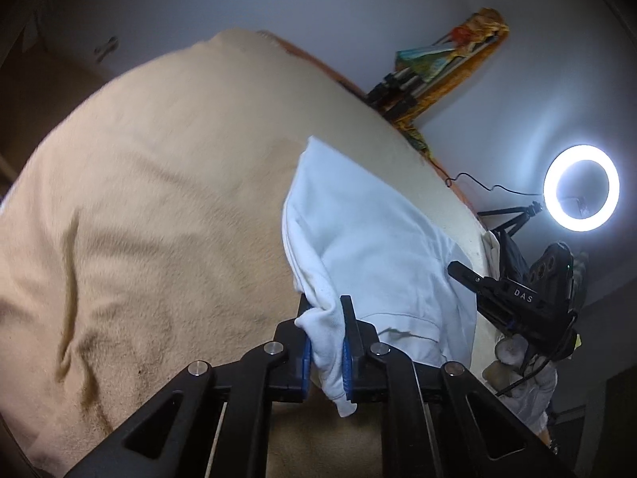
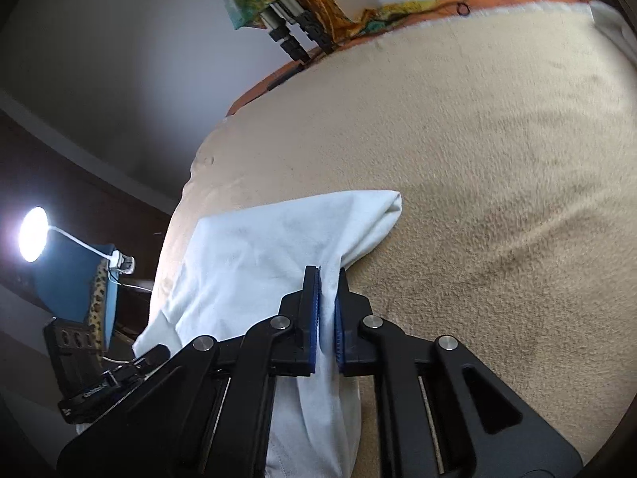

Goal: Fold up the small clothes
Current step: 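Grasp the folded shirt's edge with both grippers and lift it, then carry the folded shirt with both grippers and lay it on the black bag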

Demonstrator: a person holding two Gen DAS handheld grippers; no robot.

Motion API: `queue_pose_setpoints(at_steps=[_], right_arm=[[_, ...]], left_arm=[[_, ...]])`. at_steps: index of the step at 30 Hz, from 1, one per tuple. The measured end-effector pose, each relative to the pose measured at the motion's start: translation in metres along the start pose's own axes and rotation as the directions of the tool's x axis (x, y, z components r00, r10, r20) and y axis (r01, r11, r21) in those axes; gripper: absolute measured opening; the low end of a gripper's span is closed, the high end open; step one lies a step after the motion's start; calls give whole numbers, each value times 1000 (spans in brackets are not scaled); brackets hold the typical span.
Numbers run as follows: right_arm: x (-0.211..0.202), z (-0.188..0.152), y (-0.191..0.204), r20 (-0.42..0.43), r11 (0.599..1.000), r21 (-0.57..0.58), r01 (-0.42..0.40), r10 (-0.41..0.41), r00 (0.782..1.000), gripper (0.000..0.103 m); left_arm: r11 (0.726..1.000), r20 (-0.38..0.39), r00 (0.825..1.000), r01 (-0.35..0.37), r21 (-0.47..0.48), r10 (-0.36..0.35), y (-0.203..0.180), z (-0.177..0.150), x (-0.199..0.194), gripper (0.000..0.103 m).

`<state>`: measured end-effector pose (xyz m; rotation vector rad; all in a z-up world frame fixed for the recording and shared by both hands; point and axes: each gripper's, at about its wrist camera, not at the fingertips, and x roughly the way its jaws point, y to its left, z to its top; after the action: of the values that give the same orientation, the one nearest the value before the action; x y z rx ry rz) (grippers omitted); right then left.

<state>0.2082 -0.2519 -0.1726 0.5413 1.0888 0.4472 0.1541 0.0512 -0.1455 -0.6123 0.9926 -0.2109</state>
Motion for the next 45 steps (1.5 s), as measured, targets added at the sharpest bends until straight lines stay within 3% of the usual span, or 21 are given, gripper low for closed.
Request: queue_pose_setpoints(at_steps=[9, 19, 30, 45], right_arm=[[-32, 4, 31, 64, 995, -92, 25, -19, 998, 7], [-65, 3, 29, 104, 993, -104, 56, -45, 994, 7], [-151, 11, -20, 194, 992, -55, 111, -98, 976, 7], [-262, 47, -107, 310, 966, -26, 256, -236, 921, 7]], left_arm=[[998, 40, 998, 39, 50, -41, -18, 3, -13, 7], [987, 45, 993, 99, 129, -105, -64, -1, -10, 7], [954, -23, 981, 190, 231, -190, -152, -12, 29, 7], [881, -54, 966, 254, 400, -254, -301, -21, 106, 7]])
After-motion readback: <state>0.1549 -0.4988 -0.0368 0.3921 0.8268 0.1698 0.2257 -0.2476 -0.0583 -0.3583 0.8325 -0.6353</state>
